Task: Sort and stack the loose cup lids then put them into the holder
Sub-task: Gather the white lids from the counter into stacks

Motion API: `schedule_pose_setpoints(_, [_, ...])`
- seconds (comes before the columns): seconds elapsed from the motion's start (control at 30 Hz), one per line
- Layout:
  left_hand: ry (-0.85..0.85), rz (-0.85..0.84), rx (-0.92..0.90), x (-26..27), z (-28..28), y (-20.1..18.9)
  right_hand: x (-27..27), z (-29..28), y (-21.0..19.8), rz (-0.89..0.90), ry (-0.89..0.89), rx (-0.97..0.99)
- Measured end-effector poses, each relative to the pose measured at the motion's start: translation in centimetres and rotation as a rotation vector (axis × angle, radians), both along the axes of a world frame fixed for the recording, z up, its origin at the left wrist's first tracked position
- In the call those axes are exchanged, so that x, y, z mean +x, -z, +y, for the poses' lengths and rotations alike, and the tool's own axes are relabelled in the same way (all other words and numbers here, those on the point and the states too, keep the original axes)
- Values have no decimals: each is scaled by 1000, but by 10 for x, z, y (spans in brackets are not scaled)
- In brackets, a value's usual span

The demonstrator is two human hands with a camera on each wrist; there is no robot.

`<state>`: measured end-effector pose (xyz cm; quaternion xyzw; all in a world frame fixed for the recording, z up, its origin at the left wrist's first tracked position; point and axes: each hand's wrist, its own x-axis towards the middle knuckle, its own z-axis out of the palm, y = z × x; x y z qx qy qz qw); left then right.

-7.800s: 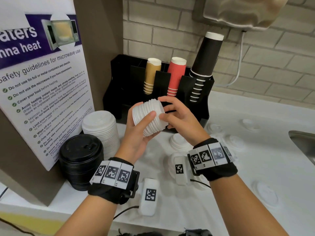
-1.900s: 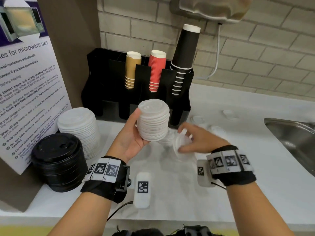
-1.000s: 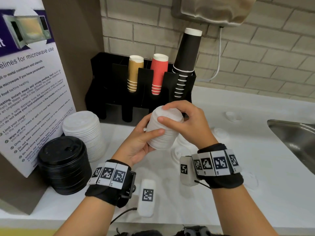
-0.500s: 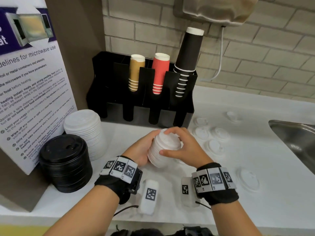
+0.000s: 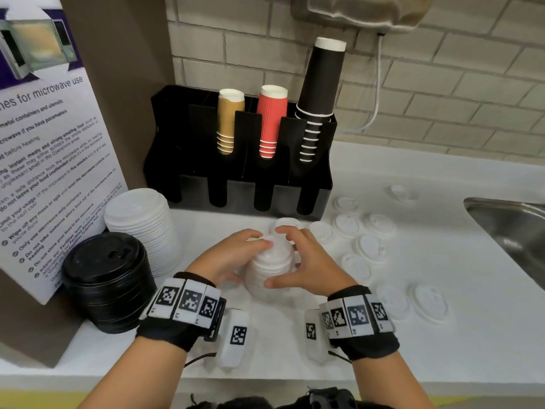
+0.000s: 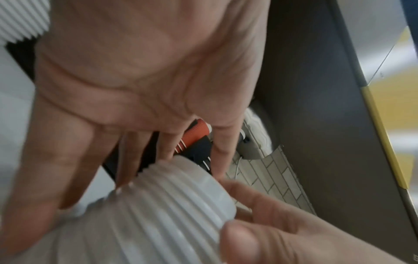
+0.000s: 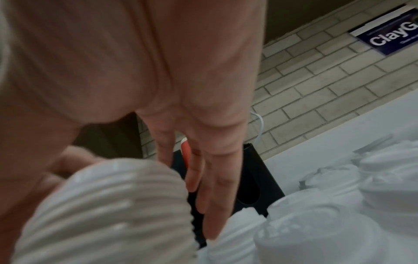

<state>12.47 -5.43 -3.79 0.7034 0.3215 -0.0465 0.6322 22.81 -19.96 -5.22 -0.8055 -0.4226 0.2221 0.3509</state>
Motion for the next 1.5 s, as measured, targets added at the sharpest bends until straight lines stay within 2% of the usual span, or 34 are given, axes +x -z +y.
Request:
schedule_pose_setpoints(0.17, [115,-126,94,-6,1,10,4,-11,0,19,84,-61])
schedule_pose_setpoints(0.37, [135,-163,191,-8,2,15,7,-17,5,64,92,-61])
schedule_pose_setpoints(0.47, [142,-165,217,-7,3,17,27,-24,1,-47,204,-125])
schedule_pose_setpoints(0.53, [141,-165,225,-7,3,17,43,-24,-2,-145,243,-277])
schedule_pose_setpoints(0.6, [144,-162,226,-6,3,17,52,-19,-3,-189,203,-451])
schedule_pose_setpoints(0.67, [147,-166,218,-5,4,17,56,-11,-2,-198,147,-547])
schedule_pose_setpoints(0.93, [147,-178,255,-5,6,20,62,0,1,-239,94,-601])
schedule_pose_setpoints(1.03, [136,-175,268,-4,5,22,64,-10,-7,-209,158,-484])
schedule_pose_setpoints(1.13, [124,-183,273,-1,3,23,60,-22,-19,8,283,-105])
schedule_pose_setpoints(1.23, [121,-195,309,1,1,22,40,-19,-26,125,269,156])
schedule_pose_setpoints(1.33, [114,-198,354,0,1,23,17,-7,-22,79,203,228])
schedule_pose_setpoints(1.5, [87,-199,384,-4,-1,26,3,6,-10,-45,158,178])
